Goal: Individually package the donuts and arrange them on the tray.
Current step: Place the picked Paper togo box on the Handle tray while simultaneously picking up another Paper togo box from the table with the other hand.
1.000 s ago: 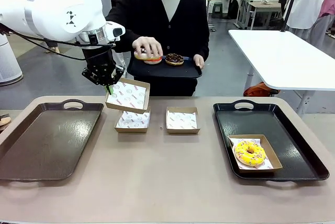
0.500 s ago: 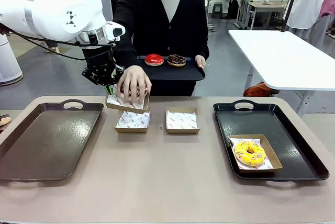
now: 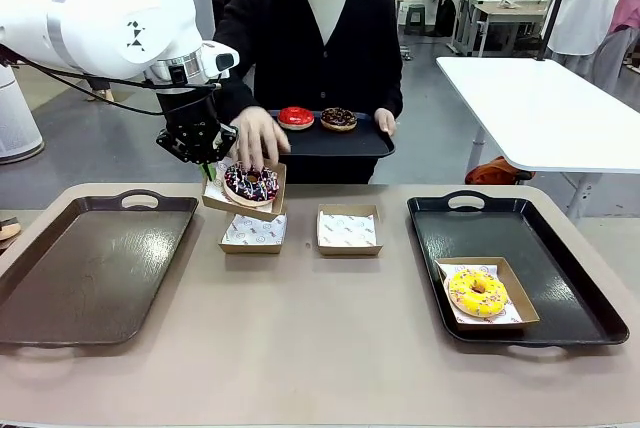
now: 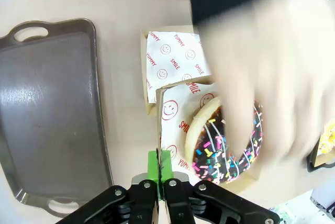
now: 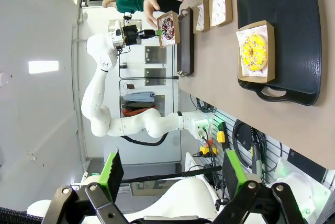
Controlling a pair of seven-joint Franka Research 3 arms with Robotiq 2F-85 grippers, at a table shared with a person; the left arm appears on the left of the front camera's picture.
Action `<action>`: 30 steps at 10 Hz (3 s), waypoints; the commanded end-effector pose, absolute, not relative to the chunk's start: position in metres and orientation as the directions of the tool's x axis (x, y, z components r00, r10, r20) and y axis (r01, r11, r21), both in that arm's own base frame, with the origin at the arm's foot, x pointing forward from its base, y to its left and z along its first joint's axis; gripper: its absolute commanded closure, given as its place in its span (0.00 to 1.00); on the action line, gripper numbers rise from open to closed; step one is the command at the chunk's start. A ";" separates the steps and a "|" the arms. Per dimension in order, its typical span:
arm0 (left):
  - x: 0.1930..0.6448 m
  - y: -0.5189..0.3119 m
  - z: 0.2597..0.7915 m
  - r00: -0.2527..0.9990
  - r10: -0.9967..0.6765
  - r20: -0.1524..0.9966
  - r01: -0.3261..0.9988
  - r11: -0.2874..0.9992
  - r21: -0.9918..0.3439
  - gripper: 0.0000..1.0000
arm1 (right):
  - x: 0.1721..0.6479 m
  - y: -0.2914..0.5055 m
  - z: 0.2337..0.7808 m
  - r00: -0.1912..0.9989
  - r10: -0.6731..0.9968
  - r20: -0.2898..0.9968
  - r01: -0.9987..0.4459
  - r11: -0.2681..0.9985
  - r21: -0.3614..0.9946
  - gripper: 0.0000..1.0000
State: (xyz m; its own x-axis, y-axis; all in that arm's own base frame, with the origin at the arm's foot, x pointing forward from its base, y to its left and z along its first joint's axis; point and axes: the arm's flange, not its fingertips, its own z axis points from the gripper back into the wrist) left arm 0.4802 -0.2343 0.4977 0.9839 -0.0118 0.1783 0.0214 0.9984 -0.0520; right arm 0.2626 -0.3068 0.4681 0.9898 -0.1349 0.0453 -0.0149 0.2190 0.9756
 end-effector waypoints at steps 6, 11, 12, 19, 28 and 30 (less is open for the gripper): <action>0.477 -0.232 0.501 0.984 -0.010 0.175 0.018 0.999 -0.047 1.00 | 0.262 -0.308 0.467 0.990 -0.136 0.044 -0.014 0.218 0.976 0.00; 0.477 -0.232 0.501 0.984 -0.010 0.175 0.018 0.999 -0.047 1.00 | 0.262 -0.308 0.467 0.990 -0.136 0.044 -0.014 0.218 0.976 0.00; 0.477 -0.232 0.501 0.984 -0.010 0.175 0.018 0.999 -0.047 1.00 | 0.262 -0.308 0.467 0.990 -0.136 0.044 -0.014 0.218 0.976 0.00; 0.449 -0.183 0.504 0.984 -0.037 0.172 0.054 0.994 -0.098 0.99 | 0.334 -0.237 0.499 0.998 -0.012 -0.068 0.066 0.465 0.883 0.00; 0.337 -0.037 0.472 0.990 0.073 0.121 -0.068 0.997 -0.046 0.99 | 0.508 0.024 0.535 0.993 -0.064 -0.099 0.107 0.843 0.528 0.00; 0.339 -0.022 0.462 0.990 0.103 0.093 -0.103 0.995 -0.011 0.99 | 0.526 0.058 0.516 0.995 -0.059 -0.078 0.089 0.870 0.486 0.00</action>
State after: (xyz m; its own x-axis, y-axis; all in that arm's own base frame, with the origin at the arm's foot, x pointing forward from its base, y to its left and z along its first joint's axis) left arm 0.3412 -0.0230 0.4684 0.9910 0.0773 0.1095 -0.0729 0.9964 -0.0438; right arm 0.5171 0.0529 0.5208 0.9967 -0.0339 -0.0735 0.0674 0.8506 0.5215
